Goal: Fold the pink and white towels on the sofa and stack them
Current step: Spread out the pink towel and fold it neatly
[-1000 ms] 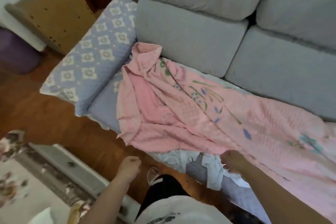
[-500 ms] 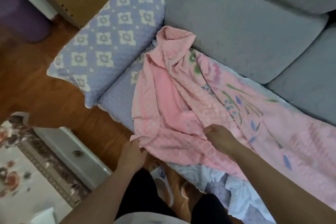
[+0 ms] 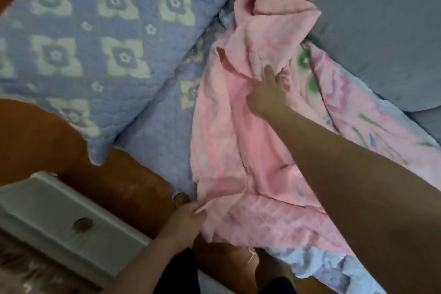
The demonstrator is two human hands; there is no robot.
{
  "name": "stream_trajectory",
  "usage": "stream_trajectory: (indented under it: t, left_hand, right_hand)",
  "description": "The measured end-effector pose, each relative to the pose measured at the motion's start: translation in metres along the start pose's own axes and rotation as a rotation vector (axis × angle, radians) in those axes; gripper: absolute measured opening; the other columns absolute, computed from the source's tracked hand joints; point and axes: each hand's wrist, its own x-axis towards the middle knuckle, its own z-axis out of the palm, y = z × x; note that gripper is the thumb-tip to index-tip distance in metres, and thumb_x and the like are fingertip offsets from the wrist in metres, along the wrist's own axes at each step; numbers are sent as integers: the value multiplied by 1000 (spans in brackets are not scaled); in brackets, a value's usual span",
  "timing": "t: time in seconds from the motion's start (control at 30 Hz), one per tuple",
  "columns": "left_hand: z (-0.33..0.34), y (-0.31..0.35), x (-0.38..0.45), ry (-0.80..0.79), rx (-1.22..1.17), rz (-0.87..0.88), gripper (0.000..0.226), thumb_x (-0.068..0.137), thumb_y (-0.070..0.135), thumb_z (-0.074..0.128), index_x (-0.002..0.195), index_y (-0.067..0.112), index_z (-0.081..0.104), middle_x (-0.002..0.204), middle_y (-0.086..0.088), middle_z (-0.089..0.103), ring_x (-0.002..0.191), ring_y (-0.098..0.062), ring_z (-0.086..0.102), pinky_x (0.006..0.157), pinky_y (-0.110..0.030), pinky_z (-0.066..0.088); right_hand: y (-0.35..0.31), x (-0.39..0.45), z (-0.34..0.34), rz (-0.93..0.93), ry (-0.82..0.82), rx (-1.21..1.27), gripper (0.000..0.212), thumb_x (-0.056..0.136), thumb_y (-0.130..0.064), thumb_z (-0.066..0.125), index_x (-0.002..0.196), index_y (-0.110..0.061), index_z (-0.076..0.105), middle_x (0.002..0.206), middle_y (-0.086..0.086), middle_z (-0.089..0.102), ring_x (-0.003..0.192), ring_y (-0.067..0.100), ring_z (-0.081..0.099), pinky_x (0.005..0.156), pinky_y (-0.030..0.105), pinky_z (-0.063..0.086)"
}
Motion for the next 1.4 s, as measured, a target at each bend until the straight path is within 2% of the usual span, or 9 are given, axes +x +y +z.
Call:
stream_trajectory:
  t: [0.2,0.33,0.47,0.6,0.7,0.83,1.07,1.27,1.4]
  left_hand:
    - [-76,20,-56,194,-760,-141,24,99,7,50,89,11,71,89,-12,76,66,-11,70,59,-24,55]
    - [-111,96,-111,129,-1067,-109,14,99,23,59,107,13,65,108,-14,70,95,-28,69,87,-43,58]
    - [-149,190,-169,111,-1224,123,33,99,37,57,105,8,69,98,-19,74,85,-17,76,71,-28,60]
    - [-185,237,-222,276,-1335,399,80,71,64,77,129,10,64,124,-17,68,113,-36,67,100,-61,48]
    - [-189,246,-269,358,-1309,525,65,85,54,69,136,13,59,128,-15,67,113,-35,67,98,-62,49]
    - [-153,222,-286,361,-1215,490,45,97,45,59,131,17,63,121,-8,72,109,-29,70,93,-52,54]
    - [-75,143,-280,130,-1132,-76,30,99,13,58,129,6,60,107,-21,71,84,-32,68,71,-49,60]
    - [-115,171,-275,-71,-745,69,27,97,11,59,121,-3,64,108,-25,73,96,-37,70,92,-56,52]
    - [-132,194,-279,-242,-570,151,29,95,8,63,124,4,64,115,-22,71,99,-34,68,93,-58,51]
  right_hand:
    - [-6,-7,-77,282,221,470,36,87,-23,60,115,0,60,113,17,66,100,26,61,91,34,48]
    - [20,-77,-171,140,202,178,38,83,-9,67,119,-4,53,107,23,65,101,38,62,78,36,41]
    - [52,-124,-290,252,327,62,20,88,-16,59,107,-9,62,103,28,66,101,46,63,80,43,49]
    - [64,-161,-405,349,626,335,58,92,-50,43,112,-2,68,113,31,65,107,48,61,89,48,49]
    - [69,-201,-459,288,952,553,56,91,-46,41,103,3,65,106,30,65,100,44,61,85,47,45]
    - [57,-253,-443,114,1083,656,31,83,-12,48,109,-1,60,108,19,67,99,36,59,82,39,41]
    - [38,-298,-287,258,765,691,33,89,-24,63,118,-10,55,106,21,70,99,42,63,79,42,46]
    - [47,-302,-232,250,632,448,25,91,-25,51,97,-8,68,95,20,66,92,42,62,76,41,45]
    - [21,-301,-283,274,718,733,22,100,-16,51,79,-11,56,72,9,60,73,30,57,61,33,34]
